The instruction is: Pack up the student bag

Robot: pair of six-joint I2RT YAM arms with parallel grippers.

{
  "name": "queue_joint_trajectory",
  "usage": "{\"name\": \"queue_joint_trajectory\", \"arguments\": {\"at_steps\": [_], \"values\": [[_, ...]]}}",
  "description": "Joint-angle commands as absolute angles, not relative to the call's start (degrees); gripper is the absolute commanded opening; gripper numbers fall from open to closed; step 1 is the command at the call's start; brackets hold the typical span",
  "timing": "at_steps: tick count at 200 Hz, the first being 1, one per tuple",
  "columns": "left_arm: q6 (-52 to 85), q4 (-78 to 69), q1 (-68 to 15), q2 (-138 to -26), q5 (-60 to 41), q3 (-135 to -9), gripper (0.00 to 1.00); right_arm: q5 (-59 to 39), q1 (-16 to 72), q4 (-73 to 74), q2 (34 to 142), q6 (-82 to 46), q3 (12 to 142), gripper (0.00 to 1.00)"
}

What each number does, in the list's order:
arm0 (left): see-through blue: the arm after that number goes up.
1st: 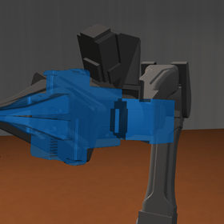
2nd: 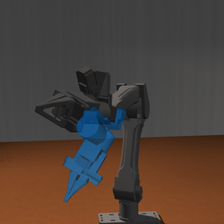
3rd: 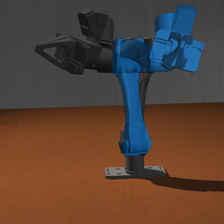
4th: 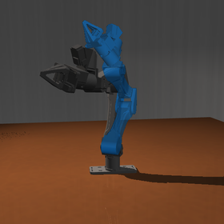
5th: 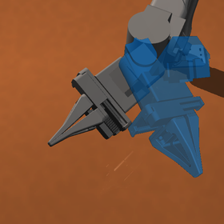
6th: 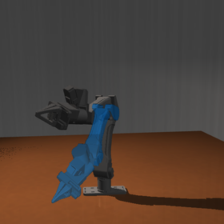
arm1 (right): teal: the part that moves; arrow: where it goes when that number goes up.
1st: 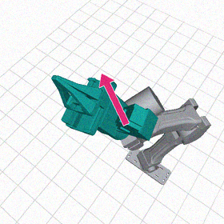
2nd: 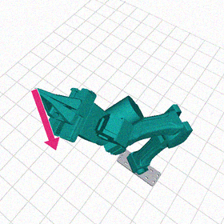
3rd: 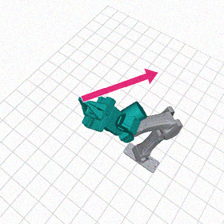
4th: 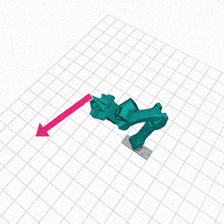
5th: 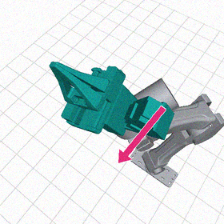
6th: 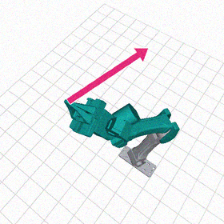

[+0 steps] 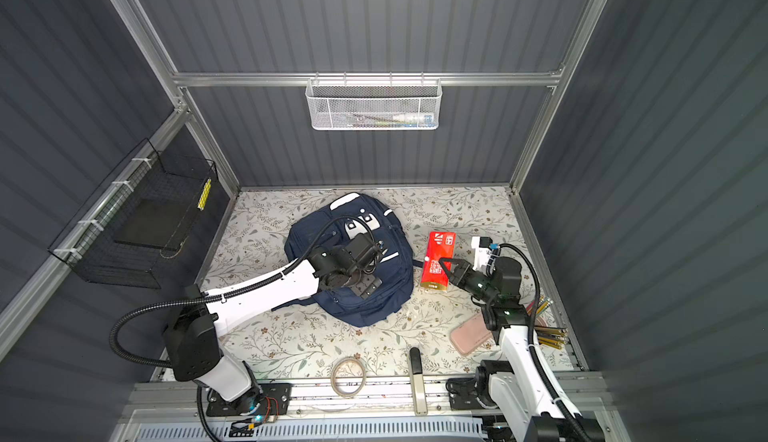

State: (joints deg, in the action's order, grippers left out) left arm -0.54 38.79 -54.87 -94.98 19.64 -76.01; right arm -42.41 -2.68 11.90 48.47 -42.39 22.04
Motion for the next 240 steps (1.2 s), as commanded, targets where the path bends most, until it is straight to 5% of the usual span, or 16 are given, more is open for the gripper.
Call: {"name": "queue_joint_trajectory", "arguments": {"at_steps": [1,35,63,75,92,132,182,240], "values": [[-3.33,39.64,-55.81,-97.03,21.78,-75.58,0.92,-43.42,-2.46,12.65,48.18,-42.19,21.66,0.0],[-3.09,38.58,-56.08,-99.6,22.15,-76.01,0.91,-42.9,-2.46,13.84,48.69,-42.76,20.91,0.0],[-2.56,37.45,-56.08,-100.44,22.04,-76.9,0.78,-43.15,-2.3,14.53,49.57,-42.8,20.57,0.0],[-1.9,37.12,-56.09,-100.29,21.51,-77.18,0.56,-43.17,-2.21,14.68,49.58,-42.89,20.41,0.0],[-0.52,37.18,-56.08,-99.94,22.03,-77.69,0.0,-42.75,-2.01,14.5,49.4,-42.72,20.06,0.0],[2.44,38.69,-56.06,-98.17,22.02,-80.39,0.0,-40.08,0.94,15.68,49.98,-44.88,18.66,0.0],[7.63,37.67,-53.43,-93.66,15.17,-86.33,0.0,-27.98,16.06,26.05,51.68,-54.64,16.35,0.0],[15.53,34.43,-47.96,-91.23,6.63,-87.55,0.0,-21.0,24.88,37.35,63.47,-64.62,18.28,0.0]]}}
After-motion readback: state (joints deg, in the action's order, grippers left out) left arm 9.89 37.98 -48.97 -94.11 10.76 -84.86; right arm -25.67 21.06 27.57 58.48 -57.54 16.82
